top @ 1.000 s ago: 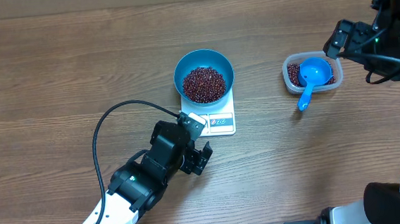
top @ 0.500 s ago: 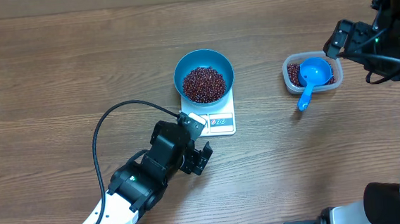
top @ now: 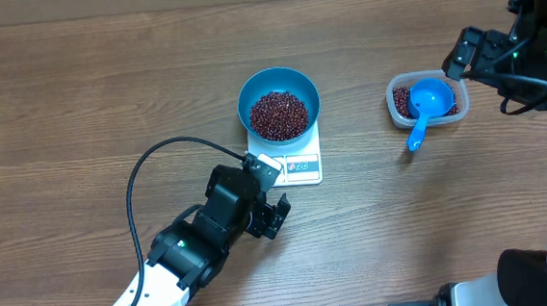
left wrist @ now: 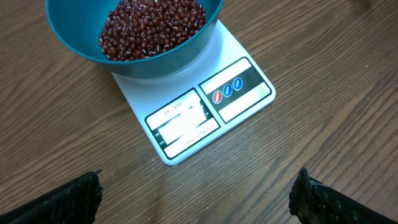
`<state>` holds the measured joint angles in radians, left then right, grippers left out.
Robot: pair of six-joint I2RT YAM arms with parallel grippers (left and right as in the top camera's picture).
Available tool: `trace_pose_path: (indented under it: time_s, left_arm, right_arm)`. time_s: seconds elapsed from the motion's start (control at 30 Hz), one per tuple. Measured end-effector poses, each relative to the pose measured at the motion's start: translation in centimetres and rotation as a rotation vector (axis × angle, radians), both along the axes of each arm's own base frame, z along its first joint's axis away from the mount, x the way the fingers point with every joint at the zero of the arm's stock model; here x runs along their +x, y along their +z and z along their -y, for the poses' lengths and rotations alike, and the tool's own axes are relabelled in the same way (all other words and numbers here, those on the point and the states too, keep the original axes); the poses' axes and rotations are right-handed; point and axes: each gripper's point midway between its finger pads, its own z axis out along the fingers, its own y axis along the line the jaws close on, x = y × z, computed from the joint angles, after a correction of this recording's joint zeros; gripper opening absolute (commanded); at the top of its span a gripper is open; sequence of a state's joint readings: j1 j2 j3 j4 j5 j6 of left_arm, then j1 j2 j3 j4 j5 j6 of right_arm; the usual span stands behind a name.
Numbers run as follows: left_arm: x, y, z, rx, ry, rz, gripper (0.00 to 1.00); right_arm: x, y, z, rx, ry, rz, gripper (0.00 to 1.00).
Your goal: Scoop item into bowl and weigh 150g on scale
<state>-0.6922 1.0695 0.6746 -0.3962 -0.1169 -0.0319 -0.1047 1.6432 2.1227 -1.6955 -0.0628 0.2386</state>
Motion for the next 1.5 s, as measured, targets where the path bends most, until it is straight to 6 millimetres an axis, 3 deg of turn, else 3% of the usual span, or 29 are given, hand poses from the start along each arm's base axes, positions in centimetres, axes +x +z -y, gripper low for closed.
trace_pose_path:
  time_s: [0.57, 0.8, 0.97, 1.13, 1.37, 1.5]
  left_arm:
    - [-0.9, -1.3, -1.2, 0.03, 0.036, -0.073, 0.99]
    - [1.1, -0.7, -2.8, -0.058, 0.173, -0.073, 1.0]
    - [3.3, 1.3, -2.8, -0.151, 0.21, 0.002, 1.0]
    - [4.3, 2.4, -2.4, -0.193, 0.207, 0.048, 1.0]
    - [4.5, -0.3, -1.8, -0.16, 0.196, -0.024, 1.0]
    - [4.5, -0.5, -1.8, -0.159, 0.194, -0.03, 1.0]
  right_arm:
    - [0.0, 0.0, 0.0, 0.0, 0.0, 0.0, 1.0]
    - [0.0, 0.0, 0.0, 0.0, 0.0, 0.0, 1.0]
    - [0.0, 0.0, 0.0, 0.0, 0.0, 0.0, 1.0]
    - [0.0, 0.0, 0.0, 0.0, 0.0, 0.0, 1.0]
    - [0.0, 0.0, 0.0, 0.0, 0.0, 0.0, 1.0]
    - [0.0, 0.0, 0.0, 0.0, 0.0, 0.0, 1.0]
